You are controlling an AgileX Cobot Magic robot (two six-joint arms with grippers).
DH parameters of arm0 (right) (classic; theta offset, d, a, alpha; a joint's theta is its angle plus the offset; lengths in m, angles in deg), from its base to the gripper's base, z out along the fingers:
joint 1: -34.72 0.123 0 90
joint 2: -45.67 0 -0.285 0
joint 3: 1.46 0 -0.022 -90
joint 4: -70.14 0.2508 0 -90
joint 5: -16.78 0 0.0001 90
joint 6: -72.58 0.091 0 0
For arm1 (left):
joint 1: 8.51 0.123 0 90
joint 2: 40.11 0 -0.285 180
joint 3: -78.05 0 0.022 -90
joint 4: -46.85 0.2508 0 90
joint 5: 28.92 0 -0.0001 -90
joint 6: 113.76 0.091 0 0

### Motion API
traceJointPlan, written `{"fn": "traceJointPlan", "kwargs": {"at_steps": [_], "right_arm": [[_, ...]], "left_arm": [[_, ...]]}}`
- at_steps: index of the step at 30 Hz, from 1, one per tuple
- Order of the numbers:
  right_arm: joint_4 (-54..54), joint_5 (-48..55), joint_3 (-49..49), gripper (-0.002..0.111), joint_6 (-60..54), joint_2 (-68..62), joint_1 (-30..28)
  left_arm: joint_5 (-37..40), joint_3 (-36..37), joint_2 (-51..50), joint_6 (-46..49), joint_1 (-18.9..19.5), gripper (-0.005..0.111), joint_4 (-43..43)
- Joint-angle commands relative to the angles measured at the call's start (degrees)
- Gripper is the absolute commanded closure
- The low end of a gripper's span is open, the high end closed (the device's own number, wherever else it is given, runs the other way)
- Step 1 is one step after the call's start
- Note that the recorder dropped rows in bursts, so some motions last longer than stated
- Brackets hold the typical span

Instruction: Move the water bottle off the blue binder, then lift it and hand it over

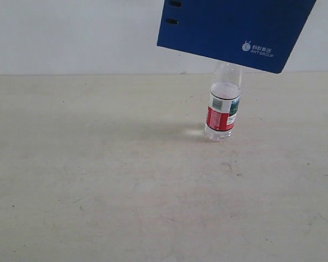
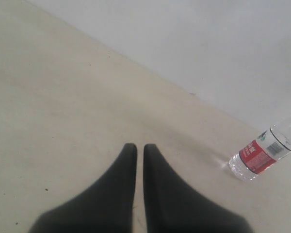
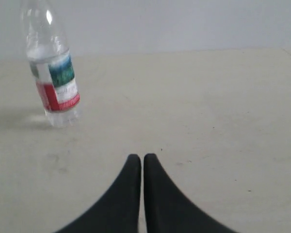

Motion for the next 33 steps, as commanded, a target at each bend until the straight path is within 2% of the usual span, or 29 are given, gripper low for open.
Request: {"fn": "traceJointPlan", "kwargs": {"at_steps": [1,3,4,10,17,22,33], "right_arm": [[-14.78,-5.25,0.17,0.109,27.63,0.25,-0.16],[-20.66,0.80,0.17,0.109,34.90,0.25,-0.16],[-20.93,3.56,0.17,0.109,34.86,0.25,-0.16],[-24.20,3.01,0.17,0.109,26.82,0.25,-0.16],[-23.18,2.32,0.17,0.109,4.16,0.25,-0.16],[-22.32,2.15,0.17,0.109,7.91,0.25,-0.16],[-22.32,1.77,0.17,0.109,7.91,0.25,-0.16]], "left_arm": [[-0.35,0.18,0.32,-0.35,0.15,0.102,-0.16],[-0.35,0.18,0.32,-0.35,0.15,0.102,-0.16],[-0.35,0.18,0.32,-0.35,0.15,0.102,-0.16],[-0.35,0.18,0.32,-0.35,0.15,0.102,-0.16],[-0.44,0.18,0.32,-0.35,0.15,0.102,-0.16],[-0.44,0.18,0.32,-0.35,0.15,0.102,-0.16],[-0.44,0.18,0.32,-0.35,0.15,0.102,-0.16]]}}
